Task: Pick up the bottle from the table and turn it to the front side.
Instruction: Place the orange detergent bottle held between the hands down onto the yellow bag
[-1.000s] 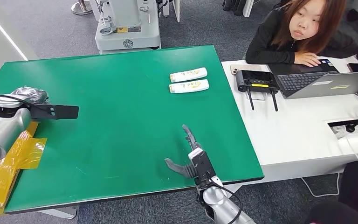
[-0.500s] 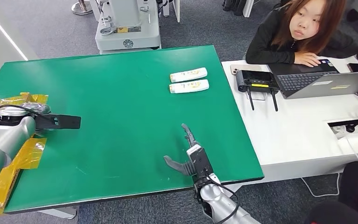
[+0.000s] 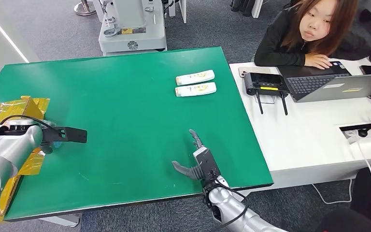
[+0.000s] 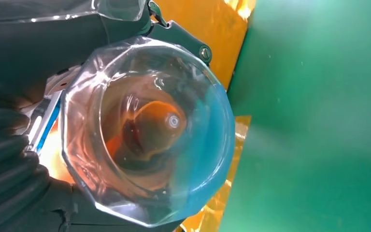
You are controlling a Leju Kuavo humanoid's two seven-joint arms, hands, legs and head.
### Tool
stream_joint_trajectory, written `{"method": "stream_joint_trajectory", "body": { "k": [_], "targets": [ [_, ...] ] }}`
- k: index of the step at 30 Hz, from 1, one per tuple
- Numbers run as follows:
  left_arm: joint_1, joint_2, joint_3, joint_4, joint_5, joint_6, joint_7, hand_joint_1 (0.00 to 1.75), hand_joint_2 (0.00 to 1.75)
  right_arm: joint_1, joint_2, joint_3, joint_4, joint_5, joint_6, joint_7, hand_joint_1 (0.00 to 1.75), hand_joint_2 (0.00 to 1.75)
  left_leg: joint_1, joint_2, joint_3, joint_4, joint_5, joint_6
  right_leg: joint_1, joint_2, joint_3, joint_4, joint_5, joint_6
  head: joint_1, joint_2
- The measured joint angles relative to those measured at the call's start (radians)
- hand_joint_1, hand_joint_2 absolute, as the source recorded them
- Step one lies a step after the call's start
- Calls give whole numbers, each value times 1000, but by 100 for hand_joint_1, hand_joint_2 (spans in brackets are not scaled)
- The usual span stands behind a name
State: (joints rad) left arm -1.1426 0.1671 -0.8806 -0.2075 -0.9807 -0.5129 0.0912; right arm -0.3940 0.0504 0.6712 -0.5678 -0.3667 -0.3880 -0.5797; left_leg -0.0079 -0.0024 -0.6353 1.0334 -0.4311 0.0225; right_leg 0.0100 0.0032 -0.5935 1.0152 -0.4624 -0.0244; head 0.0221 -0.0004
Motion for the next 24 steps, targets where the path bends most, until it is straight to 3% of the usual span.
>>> {"method": "stream_joint_trajectory", "body": {
  "k": [17,24],
  "targets": [
    [49,-16,29,0,10,-5,10,175,175,-6,-7,42,27,-17,-24,4,0,175,0,0,0,0,0,0,0,0,0,0,0,0,0,0],
    [79,-6,47,0,13,-1,-9,175,175,6,-10,65,5,22,-35,43,0,175,0,0,0,0,0,0,0,0,0,0,0,0,0,0]
  ]
}}
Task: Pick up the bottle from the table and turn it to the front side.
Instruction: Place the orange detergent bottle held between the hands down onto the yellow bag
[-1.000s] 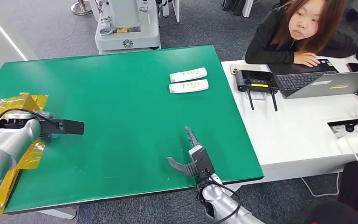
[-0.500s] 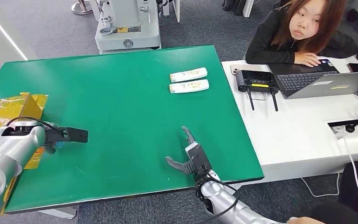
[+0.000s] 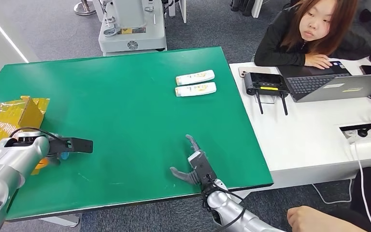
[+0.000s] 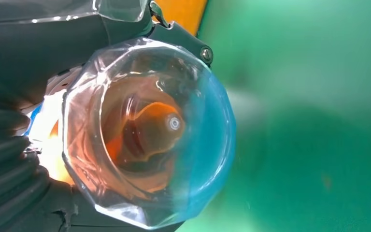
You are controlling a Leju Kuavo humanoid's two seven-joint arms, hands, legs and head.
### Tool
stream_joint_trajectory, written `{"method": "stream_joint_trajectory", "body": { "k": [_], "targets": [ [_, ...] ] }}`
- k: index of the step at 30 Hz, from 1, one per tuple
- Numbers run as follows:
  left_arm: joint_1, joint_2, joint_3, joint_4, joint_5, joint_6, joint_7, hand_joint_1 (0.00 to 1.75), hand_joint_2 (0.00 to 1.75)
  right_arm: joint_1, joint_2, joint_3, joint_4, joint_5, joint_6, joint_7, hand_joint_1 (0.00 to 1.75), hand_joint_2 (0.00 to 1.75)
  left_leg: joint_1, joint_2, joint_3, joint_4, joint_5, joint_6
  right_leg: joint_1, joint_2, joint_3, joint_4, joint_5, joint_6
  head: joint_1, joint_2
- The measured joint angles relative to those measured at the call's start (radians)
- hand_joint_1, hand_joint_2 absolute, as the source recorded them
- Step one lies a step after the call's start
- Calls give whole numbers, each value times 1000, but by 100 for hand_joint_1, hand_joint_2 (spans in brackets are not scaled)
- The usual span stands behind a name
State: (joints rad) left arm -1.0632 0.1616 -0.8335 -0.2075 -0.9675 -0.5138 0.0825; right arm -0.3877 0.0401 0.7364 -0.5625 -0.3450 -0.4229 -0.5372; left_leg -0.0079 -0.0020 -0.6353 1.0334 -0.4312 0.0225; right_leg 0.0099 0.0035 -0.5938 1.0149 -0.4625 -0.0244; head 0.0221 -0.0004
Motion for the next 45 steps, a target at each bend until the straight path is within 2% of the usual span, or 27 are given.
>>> {"method": "stream_joint_trajectory", "body": {
  "k": [10,14,20,26,30,35,39,45],
  "targets": [
    [43,12,4,0,-19,13,-46,175,175,42,-12,13,-41,37,-13,23,0,175,0,-1,0,0,0,0,0,0,0,0,0,0,0,0],
    [46,8,4,0,-21,22,-61,175,175,68,-20,13,-85,91,-15,61,0,175,0,-1,0,0,0,0,0,-1,1,0,0,0,0,0],
    [53,2,4,0,-49,71,-132,175,175,66,-20,12,-110,148,28,90,0,175,0,-3,1,0,1,0,0,-3,2,0,0,0,0,0],
    [56,-47,4,-1,-91,127,-196,175,175,54,-20,-3,-103,177,65,73,0,175,0,-8,1,0,4,0,0,-8,3,0,0,0,0,0],
    [56,-83,4,-1,-98,139,-204,175,175,49,-20,-13,-92,177,74,66,0,175,0,-7,1,0,4,0,0,-7,3,0,1,1,0,0],
    [57,-101,4,-1,-100,149,-207,175,175,49,-20,-21,-84,177,76,61,0,175,0,-7,1,0,4,0,0,-7,3,0,1,1,0,0],
    [58,-109,4,-1,-94,159,-206,1,175,49,-20,-28,-79,177,77,54,0,175,0,-7,1,0,4,0,0,-7,2,0,1,1,0,0],
    [56,-124,4,-1,-79,148,-180,0,175,55,-20,-41,-78,196,68,54,0,175,0,-7,1,0,4,0,0,-7,2,0,1,1,0,0]
  ]
}}
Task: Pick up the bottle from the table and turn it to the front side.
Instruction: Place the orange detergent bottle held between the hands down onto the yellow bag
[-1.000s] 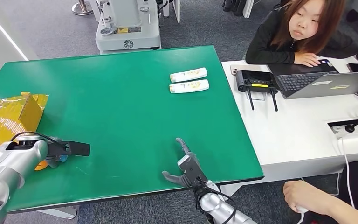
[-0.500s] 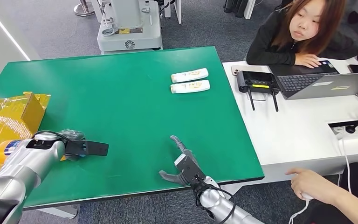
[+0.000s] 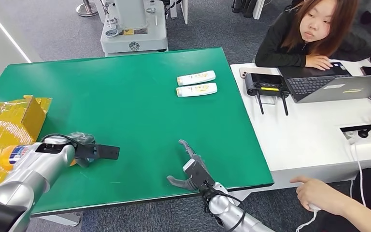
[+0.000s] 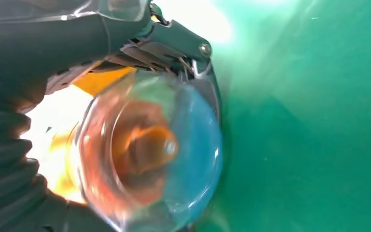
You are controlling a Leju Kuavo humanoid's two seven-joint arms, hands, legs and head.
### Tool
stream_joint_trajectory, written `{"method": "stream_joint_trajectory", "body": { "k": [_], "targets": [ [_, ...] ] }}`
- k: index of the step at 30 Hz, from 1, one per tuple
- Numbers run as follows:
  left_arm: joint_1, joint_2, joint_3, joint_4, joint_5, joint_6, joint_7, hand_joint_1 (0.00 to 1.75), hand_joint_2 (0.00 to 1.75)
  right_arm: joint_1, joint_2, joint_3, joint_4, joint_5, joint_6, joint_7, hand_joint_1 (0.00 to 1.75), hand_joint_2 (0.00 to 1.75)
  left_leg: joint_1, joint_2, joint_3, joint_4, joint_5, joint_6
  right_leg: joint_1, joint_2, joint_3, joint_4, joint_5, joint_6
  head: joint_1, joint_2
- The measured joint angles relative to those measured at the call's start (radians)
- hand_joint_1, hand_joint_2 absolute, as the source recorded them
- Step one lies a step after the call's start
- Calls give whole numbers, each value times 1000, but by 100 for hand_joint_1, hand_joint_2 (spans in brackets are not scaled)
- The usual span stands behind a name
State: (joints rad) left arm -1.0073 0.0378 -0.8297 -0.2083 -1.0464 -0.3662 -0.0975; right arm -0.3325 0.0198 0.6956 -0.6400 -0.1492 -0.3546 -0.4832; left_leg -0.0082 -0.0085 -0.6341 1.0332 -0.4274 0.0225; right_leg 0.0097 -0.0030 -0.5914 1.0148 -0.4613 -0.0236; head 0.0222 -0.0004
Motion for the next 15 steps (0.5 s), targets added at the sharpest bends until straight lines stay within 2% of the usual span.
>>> {"method": "stream_joint_trajectory", "body": {
  "k": [5,12,15],
  "targets": [
    [-1,-3,0,0,0,-1,15,0,175,21,0,-20,-6,20,-10,8,0,175,0,0,0,0,0,0,0,0,0,0,0,0,0,0],
    [-2,4,0,0,0,-8,44,0,175,31,-1,-44,-6,45,26,11,0,175,0,0,0,0,0,0,0,0,0,0,0,0,0,0],
    [-6,8,3,0,2,-49,88,0,175,28,-1,-51,3,51,33,8,0,175,0,0,0,0,0,0,0,0,0,0,0,0,0,0]
  ]
}}
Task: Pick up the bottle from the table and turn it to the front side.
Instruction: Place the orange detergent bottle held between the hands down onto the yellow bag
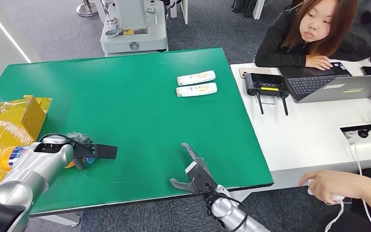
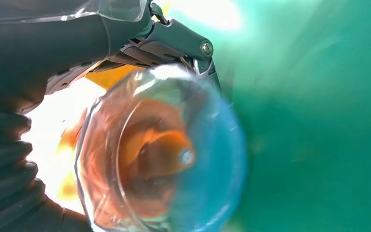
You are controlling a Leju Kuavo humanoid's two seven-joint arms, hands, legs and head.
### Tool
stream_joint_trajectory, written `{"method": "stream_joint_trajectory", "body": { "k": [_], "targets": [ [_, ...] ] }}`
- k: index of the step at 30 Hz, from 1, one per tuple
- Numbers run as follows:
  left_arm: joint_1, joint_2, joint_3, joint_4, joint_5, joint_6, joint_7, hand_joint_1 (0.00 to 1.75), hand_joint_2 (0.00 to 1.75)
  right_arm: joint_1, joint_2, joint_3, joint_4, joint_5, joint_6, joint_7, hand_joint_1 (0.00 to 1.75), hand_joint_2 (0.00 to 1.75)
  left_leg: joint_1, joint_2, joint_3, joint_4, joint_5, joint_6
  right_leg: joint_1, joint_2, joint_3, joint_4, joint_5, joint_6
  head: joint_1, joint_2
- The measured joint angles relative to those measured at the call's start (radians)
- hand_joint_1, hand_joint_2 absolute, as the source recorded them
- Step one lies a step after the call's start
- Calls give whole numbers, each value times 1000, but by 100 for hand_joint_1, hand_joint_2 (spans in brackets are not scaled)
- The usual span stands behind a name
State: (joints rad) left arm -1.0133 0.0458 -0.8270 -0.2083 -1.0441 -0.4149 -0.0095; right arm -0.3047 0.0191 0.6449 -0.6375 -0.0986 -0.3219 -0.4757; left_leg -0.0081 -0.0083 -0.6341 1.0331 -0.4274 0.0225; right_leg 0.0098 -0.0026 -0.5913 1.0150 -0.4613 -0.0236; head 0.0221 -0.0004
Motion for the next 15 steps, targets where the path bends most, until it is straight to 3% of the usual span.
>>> {"method": "stream_joint_trajectory", "body": {
  "k": [5,9,15],
  "targets": [
    [-25,-5,12,0,-7,-149,176,0,175,-20,2,-12,30,0,15,-5,0,175,0,1,0,0,0,0,0,1,0,0,1,-1,0,0],
    [-38,-11,14,0,-15,-185,227,0,0,-37,6,-15,54,-2,30,-6,0,175,0,1,0,0,0,0,0,1,0,0,1,-1,0,0],
    [-45,-11,31,0,-11,-185,237,0,0,-89,13,-14,105,-19,75,-4,0,175,0,1,0,0,0,0,0,1,0,0,1,-1,0,0]
  ]
}}
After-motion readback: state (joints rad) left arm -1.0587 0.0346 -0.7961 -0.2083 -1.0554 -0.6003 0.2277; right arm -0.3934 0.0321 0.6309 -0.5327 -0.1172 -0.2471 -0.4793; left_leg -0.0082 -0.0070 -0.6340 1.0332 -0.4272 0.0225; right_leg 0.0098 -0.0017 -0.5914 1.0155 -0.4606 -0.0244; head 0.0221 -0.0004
